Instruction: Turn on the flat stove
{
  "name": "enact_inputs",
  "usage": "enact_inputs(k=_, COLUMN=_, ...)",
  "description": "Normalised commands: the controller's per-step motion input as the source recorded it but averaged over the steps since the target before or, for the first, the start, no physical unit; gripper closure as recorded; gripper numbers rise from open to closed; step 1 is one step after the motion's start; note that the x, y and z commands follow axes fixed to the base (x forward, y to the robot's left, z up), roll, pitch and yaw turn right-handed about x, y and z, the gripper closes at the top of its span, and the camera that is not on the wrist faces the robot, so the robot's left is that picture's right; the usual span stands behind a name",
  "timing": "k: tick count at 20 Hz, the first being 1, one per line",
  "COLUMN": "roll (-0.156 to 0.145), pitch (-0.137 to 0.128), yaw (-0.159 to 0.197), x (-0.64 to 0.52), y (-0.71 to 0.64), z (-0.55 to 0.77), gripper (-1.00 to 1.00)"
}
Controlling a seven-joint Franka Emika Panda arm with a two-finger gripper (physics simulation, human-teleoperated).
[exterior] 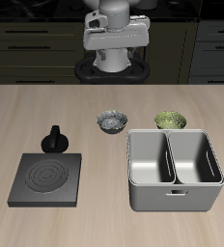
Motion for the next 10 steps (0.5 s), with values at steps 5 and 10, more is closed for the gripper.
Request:
enact_inputs(k=5, roll=-0.014, pitch=-0.003, yaw=0.02, x=0.01, y=-0.04, z=-0.02, gripper=-1.0)
enact_inputs(k=10, roll=-0.02, pitch=0.0, yaw=-0.016, x=0.05, y=-0.25, z=0.07, gripper=-1.0)
